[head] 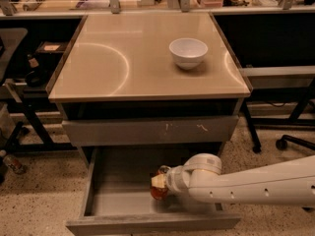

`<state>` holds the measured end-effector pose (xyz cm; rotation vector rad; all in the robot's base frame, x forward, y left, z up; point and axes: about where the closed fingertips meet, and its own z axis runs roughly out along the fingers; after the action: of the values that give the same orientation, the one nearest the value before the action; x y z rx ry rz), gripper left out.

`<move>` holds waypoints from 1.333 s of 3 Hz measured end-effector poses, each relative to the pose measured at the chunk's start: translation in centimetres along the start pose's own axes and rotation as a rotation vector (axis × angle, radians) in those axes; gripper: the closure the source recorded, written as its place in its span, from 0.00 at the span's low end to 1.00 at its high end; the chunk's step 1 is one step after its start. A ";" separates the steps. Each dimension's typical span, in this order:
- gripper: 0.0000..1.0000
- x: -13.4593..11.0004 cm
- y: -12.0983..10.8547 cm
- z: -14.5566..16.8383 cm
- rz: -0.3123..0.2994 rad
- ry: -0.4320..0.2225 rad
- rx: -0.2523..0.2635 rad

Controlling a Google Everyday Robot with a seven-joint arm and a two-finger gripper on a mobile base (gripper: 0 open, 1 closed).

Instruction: Place coke can into middle drawer

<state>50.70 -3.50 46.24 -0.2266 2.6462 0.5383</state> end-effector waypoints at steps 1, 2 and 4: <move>1.00 0.1 -0.5 0.5 0.027 -0.011 0.012; 1.00 0.3 -1.2 1.8 0.071 -0.043 0.040; 1.00 2.3 -0.4 5.5 0.005 -0.072 0.109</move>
Offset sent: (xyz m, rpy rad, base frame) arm 0.0079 0.0159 -0.0630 -0.0519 -0.0991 -0.3418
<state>50.83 -1.80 40.48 -0.1642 2.5975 0.3945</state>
